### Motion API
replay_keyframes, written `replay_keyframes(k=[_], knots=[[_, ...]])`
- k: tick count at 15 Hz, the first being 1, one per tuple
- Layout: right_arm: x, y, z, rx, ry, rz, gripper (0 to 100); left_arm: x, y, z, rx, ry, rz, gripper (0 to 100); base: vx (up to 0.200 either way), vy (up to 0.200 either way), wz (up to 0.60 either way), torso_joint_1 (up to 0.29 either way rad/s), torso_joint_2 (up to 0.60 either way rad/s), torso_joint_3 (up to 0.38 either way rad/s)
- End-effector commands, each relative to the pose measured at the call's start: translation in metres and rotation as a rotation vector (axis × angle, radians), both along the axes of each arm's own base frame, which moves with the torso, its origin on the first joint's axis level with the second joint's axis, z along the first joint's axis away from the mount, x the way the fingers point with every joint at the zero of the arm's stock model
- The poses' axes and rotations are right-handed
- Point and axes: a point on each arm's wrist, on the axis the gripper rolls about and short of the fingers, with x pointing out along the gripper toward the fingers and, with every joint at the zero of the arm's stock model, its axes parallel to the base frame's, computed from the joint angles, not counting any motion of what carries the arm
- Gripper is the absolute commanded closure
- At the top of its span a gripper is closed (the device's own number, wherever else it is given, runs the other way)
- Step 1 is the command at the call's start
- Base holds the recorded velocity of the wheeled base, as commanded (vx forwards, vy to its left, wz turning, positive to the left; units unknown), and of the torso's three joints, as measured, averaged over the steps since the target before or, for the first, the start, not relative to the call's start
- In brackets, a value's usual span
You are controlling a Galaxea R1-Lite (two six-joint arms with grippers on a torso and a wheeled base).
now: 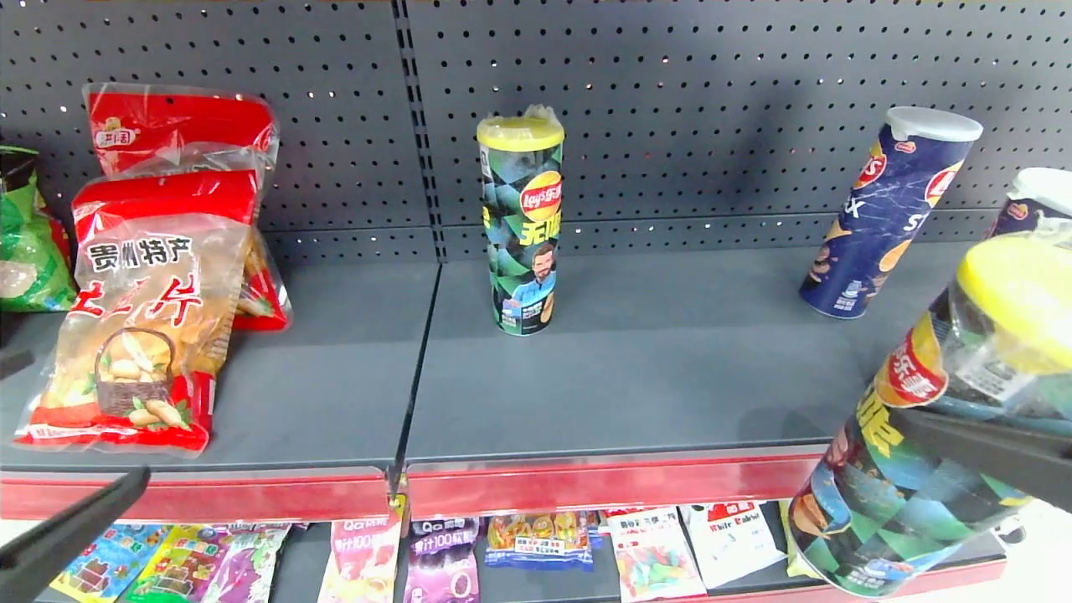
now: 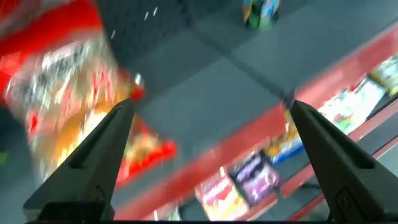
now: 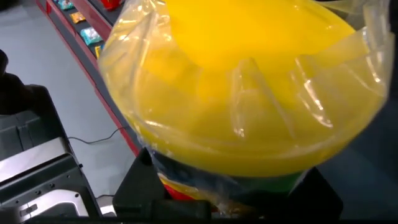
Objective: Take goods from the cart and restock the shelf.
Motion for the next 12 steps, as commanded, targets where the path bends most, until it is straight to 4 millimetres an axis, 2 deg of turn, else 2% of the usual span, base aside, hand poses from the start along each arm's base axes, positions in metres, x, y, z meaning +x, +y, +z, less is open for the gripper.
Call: replay_keyframes(k=[1,2,3,4,5,7,8,11,12], knots=[[0.000,0.000,0.002,0.009,0.000,0.000,100,0.087,-0.031,0.030,-0.007,0.046,-0.095,0,0.000,0.000,0.00,0.000,0.00,0.000],[0.000,0.000,0.003,0.014,0.001,-0.001,100,0.099,-0.038,0.034,-0.011,0.054,-0.108,0,0.000,0.000,0.00,0.000,0.00,0.000],[0.000,0.000,0.006,0.022,-0.004,-0.001,100,0.126,-0.054,0.039,-0.024,0.088,-0.145,0,0.000,0.000,0.00,0.000,0.00,0.000],[0.000,0.000,0.006,0.022,-0.004,-0.001,100,0.126,-0.054,0.039,-0.024,0.088,-0.145,0,0.000,0.000,0.00,0.000,0.00,0.000],[-0.001,-0.001,0.006,0.025,-0.005,-0.004,100,0.169,-0.080,0.046,-0.073,0.127,-0.268,0,0.000,0.000,0.00,0.000,0.00,0.000],[-0.001,-0.002,0.006,0.025,-0.007,-0.006,100,0.196,-0.091,0.046,-0.072,0.134,-0.282,0,0.000,0.000,0.00,0.000,0.00,0.000],[-0.002,-0.002,0.005,0.024,-0.004,-0.006,100,0.200,-0.093,0.047,-0.072,0.133,-0.290,0,0.000,0.000,0.00,0.000,0.00,0.000],[-0.002,-0.004,0.004,0.026,-0.003,-0.022,100,0.206,-0.121,0.043,-0.067,0.150,-0.371,0,0.000,0.000,0.00,0.000,0.00,0.000],[-0.002,-0.004,0.004,0.025,-0.002,-0.023,100,0.209,-0.125,0.041,-0.063,0.156,-0.375,0,0.000,0.000,0.00,0.000,0.00,0.000]])
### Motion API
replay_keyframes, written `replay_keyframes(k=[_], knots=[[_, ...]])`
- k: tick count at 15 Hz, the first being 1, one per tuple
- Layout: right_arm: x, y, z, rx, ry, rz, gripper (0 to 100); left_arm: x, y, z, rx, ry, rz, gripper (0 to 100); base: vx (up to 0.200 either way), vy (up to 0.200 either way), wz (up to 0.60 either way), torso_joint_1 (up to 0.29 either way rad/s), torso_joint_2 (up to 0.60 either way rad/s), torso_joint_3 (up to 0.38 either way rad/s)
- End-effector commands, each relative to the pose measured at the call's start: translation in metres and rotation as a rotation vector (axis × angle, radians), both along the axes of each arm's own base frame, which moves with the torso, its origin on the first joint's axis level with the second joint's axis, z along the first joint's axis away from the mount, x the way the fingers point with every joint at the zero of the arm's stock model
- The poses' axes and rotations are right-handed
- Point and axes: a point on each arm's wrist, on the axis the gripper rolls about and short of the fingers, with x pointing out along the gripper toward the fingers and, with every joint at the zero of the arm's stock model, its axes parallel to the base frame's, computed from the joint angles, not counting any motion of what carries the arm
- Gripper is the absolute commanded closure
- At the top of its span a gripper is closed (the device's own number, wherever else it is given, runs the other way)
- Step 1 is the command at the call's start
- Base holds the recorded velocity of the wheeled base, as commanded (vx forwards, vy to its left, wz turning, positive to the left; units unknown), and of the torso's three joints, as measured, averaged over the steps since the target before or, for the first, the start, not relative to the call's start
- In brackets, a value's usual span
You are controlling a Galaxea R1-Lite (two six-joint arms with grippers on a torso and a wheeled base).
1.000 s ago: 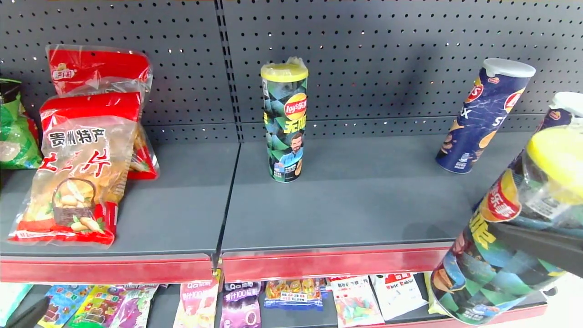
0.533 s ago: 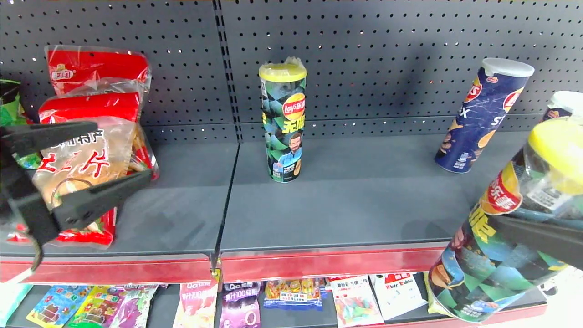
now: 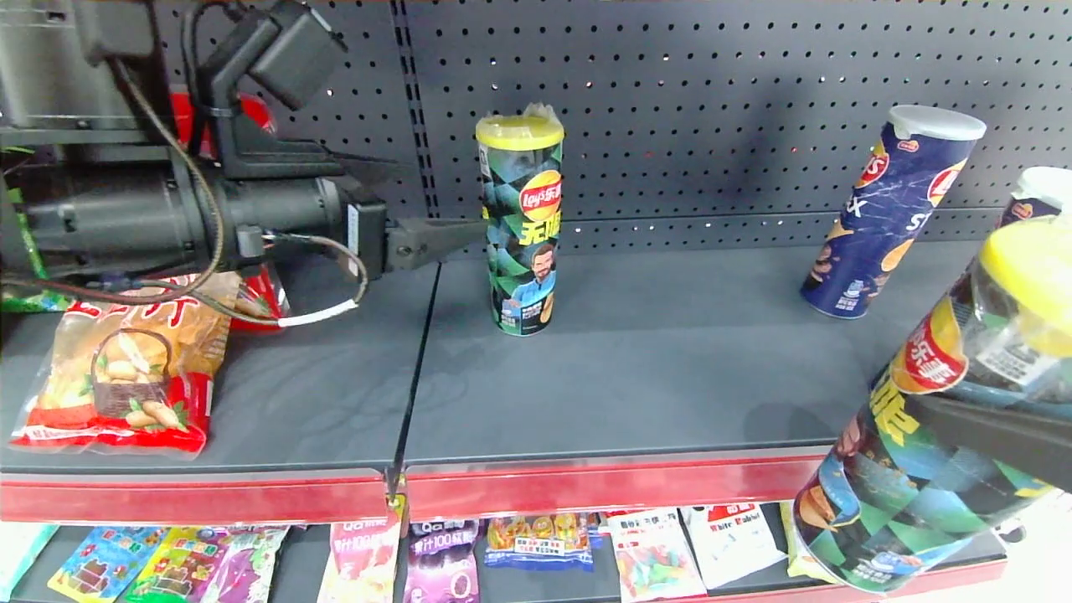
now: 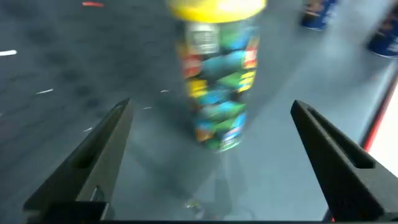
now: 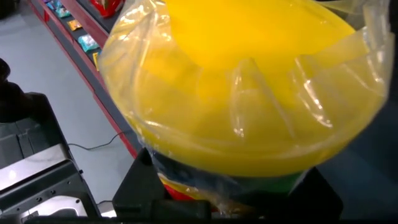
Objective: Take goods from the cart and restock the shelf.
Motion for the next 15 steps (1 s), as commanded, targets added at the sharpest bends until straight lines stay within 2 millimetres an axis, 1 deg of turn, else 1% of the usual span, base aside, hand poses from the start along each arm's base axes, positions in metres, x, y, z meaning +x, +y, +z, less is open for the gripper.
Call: replay_keyframes(k=[1,3,6,7,9,12,15], knots=[[0.000,-0.001,0.000,0.000,-0.001,-0.002,100,0.020,-0.018,-0.017,0.024,0.047,-0.023,0,0.000,0.000,0.00,0.000,0.00,0.000],[-0.001,-0.001,-0.002,-0.003,0.003,-0.003,100,0.021,-0.026,-0.016,0.025,0.045,-0.037,0,0.000,0.000,0.00,0.000,0.00,0.000],[-0.002,-0.002,-0.005,-0.007,0.007,-0.005,100,0.032,-0.033,-0.015,0.024,0.034,-0.022,0,0.000,0.000,0.00,0.000,0.00,0.000],[-0.002,-0.002,-0.006,-0.009,0.010,-0.005,100,0.035,-0.039,-0.014,0.022,0.027,-0.028,0,0.000,0.000,0.00,0.000,0.00,0.000],[-0.001,-0.002,-0.006,-0.009,0.011,-0.005,100,0.044,-0.046,-0.014,0.022,0.019,-0.008,0,0.000,0.000,0.00,0.000,0.00,0.000],[-0.001,-0.002,-0.006,-0.009,0.011,-0.006,100,0.050,-0.054,-0.010,0.016,0.003,-0.010,0,0.000,0.000,0.00,0.000,0.00,0.000],[-0.001,-0.002,-0.006,-0.011,0.013,-0.008,100,0.060,-0.060,-0.013,0.018,0.001,0.007,0,0.000,0.000,0.00,0.000,0.00,0.000]])
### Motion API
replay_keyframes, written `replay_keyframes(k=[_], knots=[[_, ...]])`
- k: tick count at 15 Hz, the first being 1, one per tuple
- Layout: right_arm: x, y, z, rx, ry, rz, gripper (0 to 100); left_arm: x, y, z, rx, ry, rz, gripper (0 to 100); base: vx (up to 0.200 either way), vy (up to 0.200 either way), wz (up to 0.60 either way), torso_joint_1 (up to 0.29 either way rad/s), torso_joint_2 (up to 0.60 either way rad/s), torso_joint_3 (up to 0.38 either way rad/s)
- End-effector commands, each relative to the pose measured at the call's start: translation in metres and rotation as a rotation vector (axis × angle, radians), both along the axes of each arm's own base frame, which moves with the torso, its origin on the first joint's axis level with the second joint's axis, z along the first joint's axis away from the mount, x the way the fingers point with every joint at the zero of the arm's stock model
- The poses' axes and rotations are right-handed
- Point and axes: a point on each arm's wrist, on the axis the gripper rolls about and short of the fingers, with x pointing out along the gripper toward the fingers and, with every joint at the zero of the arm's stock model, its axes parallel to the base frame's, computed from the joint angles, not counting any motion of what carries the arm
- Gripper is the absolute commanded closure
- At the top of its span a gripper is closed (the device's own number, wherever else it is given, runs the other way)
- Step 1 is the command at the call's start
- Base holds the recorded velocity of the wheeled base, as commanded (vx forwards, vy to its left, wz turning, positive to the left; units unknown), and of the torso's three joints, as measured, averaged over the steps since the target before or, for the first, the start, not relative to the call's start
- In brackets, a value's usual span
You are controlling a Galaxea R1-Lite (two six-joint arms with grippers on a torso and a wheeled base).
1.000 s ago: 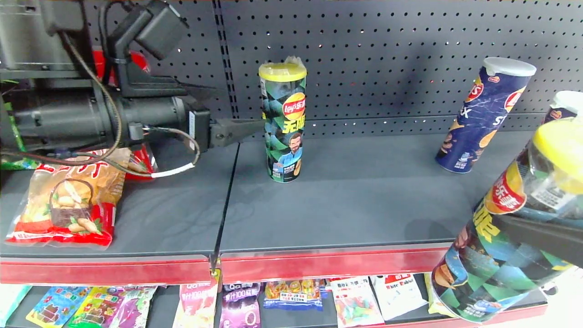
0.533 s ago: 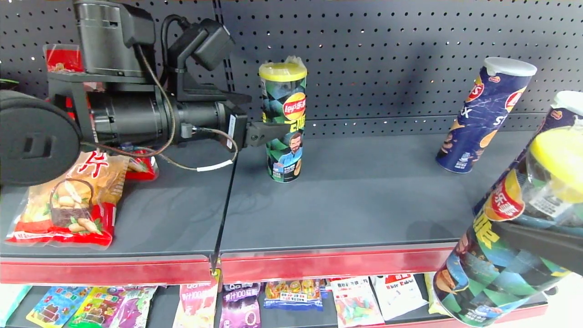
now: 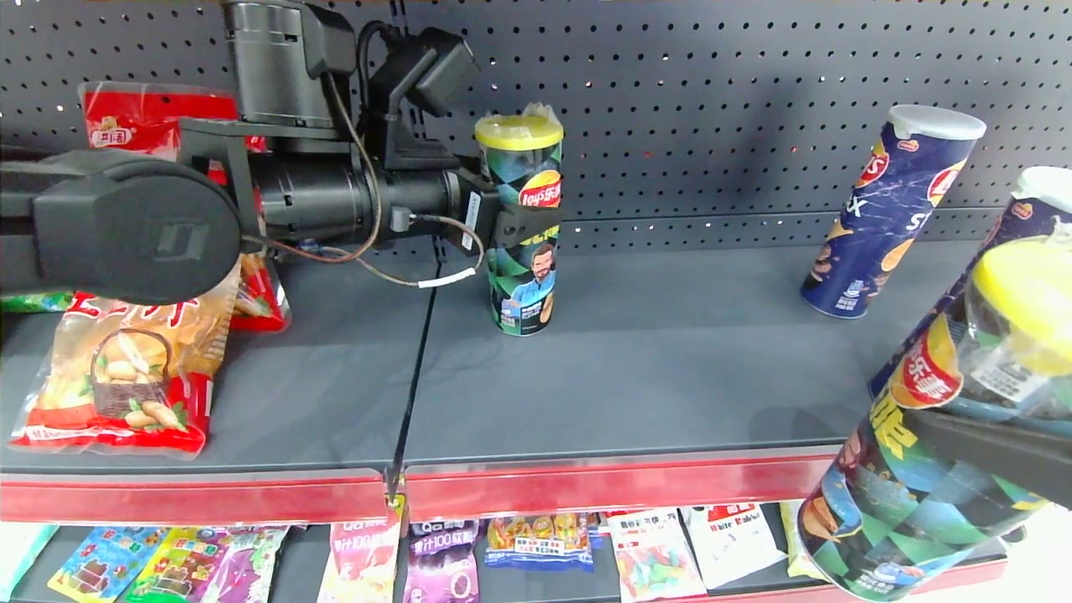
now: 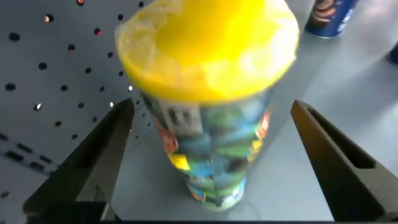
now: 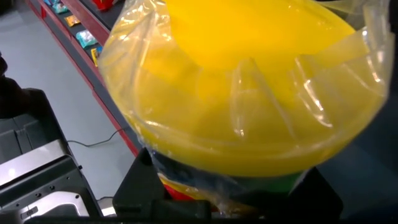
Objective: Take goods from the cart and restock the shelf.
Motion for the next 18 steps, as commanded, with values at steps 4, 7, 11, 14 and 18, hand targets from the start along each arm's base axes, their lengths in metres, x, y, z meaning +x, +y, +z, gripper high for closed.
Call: replay_keyframes(k=[4,7,11,14,18], knots=[[0.000,0.000,0.000,0.000,-0.001,0.000,100,0.009,-0.007,-0.006,0.009,0.009,0.021,0,0.000,0.000,0.00,0.000,0.00,0.000],[0.000,0.000,0.000,0.000,-0.001,0.000,100,0.012,-0.009,-0.011,0.017,0.014,0.034,0,0.000,0.000,0.00,0.000,0.00,0.000],[-0.001,-0.001,0.000,0.002,-0.003,0.000,100,0.015,-0.013,-0.014,0.001,-0.002,0.023,100,0.000,0.000,0.00,0.000,0.00,0.000],[-0.002,-0.001,0.001,0.005,-0.007,-0.002,100,0.010,-0.009,-0.014,-0.012,0.020,0.005,100,0.000,0.000,0.00,0.000,0.00,0.000],[-0.003,-0.002,0.002,0.007,-0.013,-0.001,100,-0.026,0.010,-0.005,-0.039,0.041,-0.161,100,0.000,0.000,0.00,0.000,0.00,0.000]])
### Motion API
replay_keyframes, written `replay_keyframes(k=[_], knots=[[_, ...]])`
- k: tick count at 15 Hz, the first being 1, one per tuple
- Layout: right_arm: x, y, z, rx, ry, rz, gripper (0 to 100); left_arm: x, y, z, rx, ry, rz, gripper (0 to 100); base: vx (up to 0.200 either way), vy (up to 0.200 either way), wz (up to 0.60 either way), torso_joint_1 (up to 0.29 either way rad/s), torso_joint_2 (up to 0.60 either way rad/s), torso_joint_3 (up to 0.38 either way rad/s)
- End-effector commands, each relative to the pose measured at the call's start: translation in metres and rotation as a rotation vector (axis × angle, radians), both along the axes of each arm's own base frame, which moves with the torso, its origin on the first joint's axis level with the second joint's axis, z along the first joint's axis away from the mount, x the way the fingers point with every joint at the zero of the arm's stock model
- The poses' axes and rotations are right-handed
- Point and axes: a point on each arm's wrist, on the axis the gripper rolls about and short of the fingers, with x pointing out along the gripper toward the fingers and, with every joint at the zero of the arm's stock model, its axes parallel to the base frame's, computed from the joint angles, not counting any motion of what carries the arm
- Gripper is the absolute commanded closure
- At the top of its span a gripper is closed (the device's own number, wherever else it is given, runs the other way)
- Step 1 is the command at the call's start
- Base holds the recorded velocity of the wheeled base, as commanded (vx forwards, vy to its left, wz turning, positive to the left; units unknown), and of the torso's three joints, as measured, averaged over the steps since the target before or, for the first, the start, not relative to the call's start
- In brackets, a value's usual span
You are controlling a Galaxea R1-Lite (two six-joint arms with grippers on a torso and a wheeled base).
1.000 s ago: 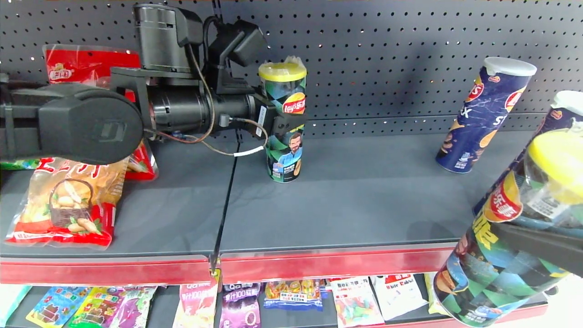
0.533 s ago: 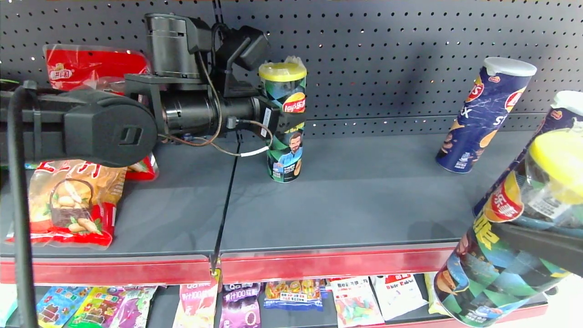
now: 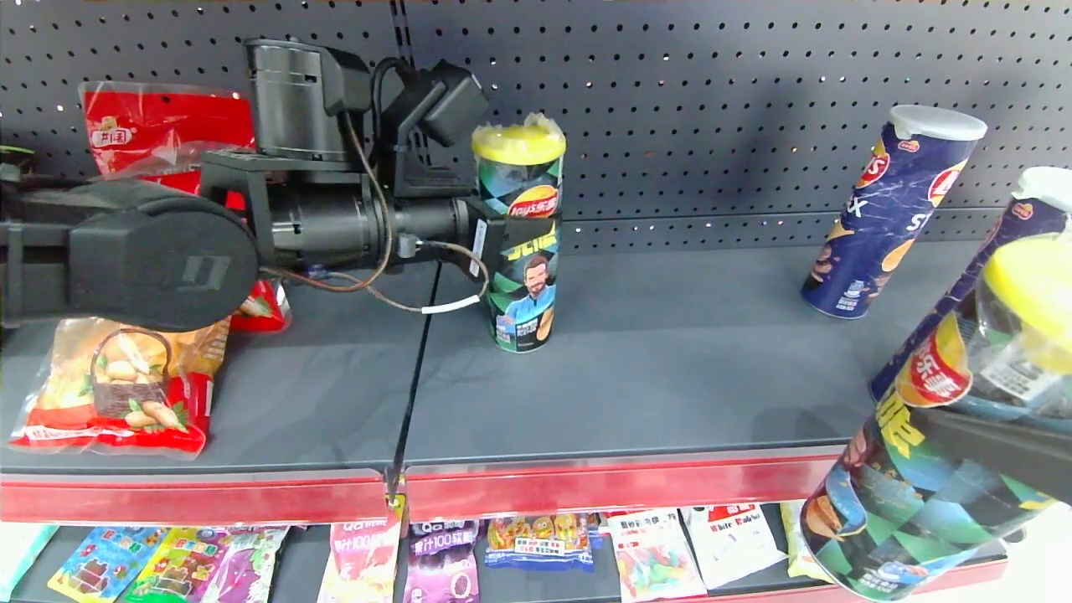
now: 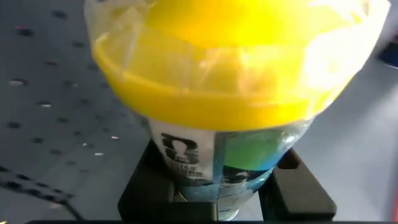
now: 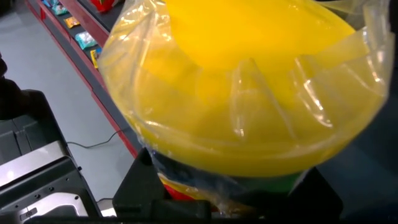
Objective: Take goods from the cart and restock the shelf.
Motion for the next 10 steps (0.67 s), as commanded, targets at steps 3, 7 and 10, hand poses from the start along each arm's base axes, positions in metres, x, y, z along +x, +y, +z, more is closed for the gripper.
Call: replay_keyframes(k=[3,7,10], knots=[[-0.001,-0.001,-0.001,0.000,-0.002,0.003,100,-0.048,0.024,0.012,-0.023,-0.011,-0.166,100,0.000,0.000,0.00,0.000,0.00,0.000],[-0.001,-0.001,0.000,0.001,-0.003,0.003,100,-0.067,0.033,-0.002,0.026,-0.032,-0.267,100,0.000,0.000,0.00,0.000,0.00,0.000],[-0.002,-0.001,-0.001,0.001,-0.003,0.002,100,-0.075,0.035,-0.007,0.021,-0.016,-0.322,100,0.000,0.000,0.00,0.000,0.00,0.000]])
